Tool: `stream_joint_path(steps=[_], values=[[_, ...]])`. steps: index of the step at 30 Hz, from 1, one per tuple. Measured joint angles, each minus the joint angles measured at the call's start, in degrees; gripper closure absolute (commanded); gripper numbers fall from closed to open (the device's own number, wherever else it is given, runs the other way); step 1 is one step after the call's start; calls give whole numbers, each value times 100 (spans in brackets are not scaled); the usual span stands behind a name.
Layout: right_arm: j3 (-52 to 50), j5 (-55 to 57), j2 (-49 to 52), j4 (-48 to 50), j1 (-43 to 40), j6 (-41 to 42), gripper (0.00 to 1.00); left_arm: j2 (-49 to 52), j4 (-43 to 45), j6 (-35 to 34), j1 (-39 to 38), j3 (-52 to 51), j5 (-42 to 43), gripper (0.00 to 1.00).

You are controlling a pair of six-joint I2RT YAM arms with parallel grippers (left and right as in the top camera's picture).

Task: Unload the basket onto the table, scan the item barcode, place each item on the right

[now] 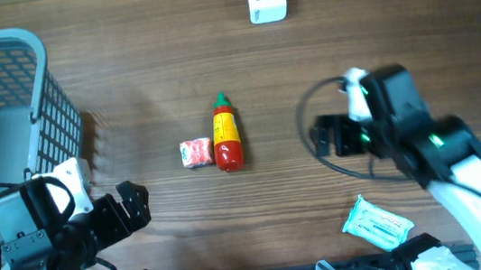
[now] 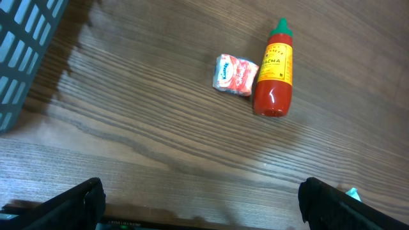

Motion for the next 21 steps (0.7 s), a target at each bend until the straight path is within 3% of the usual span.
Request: stream_joint_path(steps=[2,9,19,20,21], values=[[-4,223,-330,-544,0,839,0,0,9,0,0,0,-2,0],[-769,262,-457,-1239,0,2236,0,0,9,0,0,0,-2,0],[-1840,-44,634,-1010,0,2509,1,0,7,0,0,0,0,0],[-1996,-107,743,-935,0,2511,4,0,9,0,0,0,0,0],[-2159,-195,872,-815,0,2533,20,0,7,0,-2,0,0,0]])
